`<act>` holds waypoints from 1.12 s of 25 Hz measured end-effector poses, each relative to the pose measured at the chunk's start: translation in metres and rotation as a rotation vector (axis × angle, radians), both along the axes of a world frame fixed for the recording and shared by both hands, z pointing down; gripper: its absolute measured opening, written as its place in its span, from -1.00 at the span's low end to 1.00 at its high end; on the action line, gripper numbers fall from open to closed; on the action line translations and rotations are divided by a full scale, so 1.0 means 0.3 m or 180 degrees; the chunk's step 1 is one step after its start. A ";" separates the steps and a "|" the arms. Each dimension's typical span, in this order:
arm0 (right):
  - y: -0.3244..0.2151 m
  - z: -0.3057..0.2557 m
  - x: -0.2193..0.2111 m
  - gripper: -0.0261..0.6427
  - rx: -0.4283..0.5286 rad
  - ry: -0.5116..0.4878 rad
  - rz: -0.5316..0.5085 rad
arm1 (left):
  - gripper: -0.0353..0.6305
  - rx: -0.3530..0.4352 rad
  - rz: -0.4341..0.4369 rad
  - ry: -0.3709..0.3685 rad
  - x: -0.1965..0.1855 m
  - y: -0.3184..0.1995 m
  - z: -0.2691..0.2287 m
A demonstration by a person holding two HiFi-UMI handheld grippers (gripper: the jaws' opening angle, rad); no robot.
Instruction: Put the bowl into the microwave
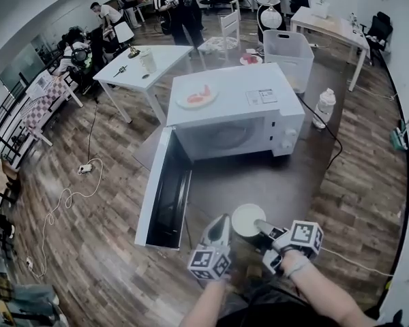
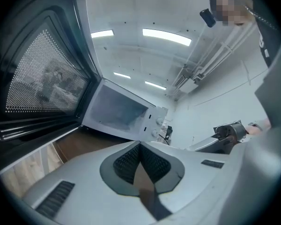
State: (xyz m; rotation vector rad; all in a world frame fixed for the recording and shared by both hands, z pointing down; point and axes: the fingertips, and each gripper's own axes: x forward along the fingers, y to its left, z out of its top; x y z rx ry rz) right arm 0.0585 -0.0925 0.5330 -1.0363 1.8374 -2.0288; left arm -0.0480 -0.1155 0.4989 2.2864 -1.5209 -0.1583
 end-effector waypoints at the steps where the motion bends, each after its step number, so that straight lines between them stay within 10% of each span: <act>1: -0.010 0.002 0.000 -0.51 -0.0009 -0.0012 -0.0001 | -0.86 -0.0007 -0.0008 -0.0006 0.000 -0.007 0.001; 28: -0.282 0.032 -0.046 -0.51 0.0123 0.0005 -0.0030 | -0.86 0.0112 -0.0149 -0.0111 -0.041 -0.245 0.036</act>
